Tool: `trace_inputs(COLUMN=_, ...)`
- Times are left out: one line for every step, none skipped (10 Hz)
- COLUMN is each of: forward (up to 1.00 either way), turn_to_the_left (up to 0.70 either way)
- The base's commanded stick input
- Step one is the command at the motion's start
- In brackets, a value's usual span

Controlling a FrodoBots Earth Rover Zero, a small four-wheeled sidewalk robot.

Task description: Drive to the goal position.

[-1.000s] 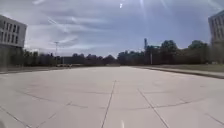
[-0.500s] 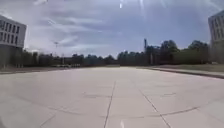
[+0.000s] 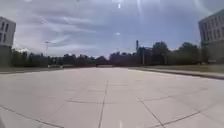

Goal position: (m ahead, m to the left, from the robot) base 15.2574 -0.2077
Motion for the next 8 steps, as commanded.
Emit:
trace_inputs(forward=0.50, turn_to_the_left=0.00)
trace_inputs(forward=0.50, turn_to_the_left=0.00)
trace_inputs(forward=0.50, turn_to_the_left=0.00)
trace_inputs(forward=0.50, turn_to_the_left=0.00)
trace_inputs(forward=0.50, turn_to_the_left=0.00)
trace_inputs(forward=0.50, turn_to_the_left=0.00)
trace_inputs(forward=0.50, turn_to_the_left=0.26)
trace_inputs(forward=0.50, turn_to_the_left=0.26)
